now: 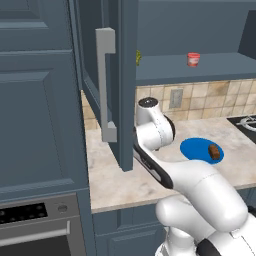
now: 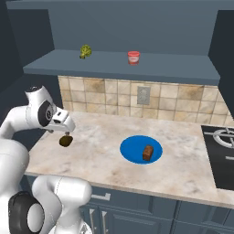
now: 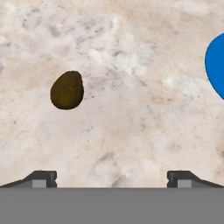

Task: Pick the avocado and bread from the counter and place them on the plate. Then pick the jam from the cabinet and place it next to the plate. Lastly close the cabinet door.

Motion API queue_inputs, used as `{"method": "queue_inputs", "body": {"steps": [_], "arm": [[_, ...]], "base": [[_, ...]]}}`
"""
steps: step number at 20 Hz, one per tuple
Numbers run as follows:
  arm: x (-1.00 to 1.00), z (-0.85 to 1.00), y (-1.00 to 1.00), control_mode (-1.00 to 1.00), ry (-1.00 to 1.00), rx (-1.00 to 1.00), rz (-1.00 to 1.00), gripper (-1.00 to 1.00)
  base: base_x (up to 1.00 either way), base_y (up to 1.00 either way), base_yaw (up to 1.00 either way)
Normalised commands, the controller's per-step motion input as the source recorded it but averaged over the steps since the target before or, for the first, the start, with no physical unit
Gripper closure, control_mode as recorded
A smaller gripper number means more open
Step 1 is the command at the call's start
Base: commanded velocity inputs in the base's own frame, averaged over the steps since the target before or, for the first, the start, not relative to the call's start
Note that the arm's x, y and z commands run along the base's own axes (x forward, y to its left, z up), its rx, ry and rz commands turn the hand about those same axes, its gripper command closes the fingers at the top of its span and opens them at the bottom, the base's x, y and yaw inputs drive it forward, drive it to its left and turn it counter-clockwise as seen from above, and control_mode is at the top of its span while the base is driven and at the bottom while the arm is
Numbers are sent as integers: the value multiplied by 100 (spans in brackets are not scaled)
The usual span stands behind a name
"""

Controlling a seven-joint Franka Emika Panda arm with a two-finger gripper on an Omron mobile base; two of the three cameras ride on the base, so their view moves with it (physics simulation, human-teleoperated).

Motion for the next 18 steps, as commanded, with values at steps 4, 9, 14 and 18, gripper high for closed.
{"method": "queue_inputs", "body": {"steps": [4,9,14,18], "arm": [[0,-26,10,-100,-6,1,0,-100],[0,-21,17,-100,-3,0,0,-100],[0,-16,19,-100,0,0,0,-100],[0,-8,15,-100,0,0,0,-100]], "base": [[0,0,0],[0,0,0],[0,0,0],[0,0,0]]}}
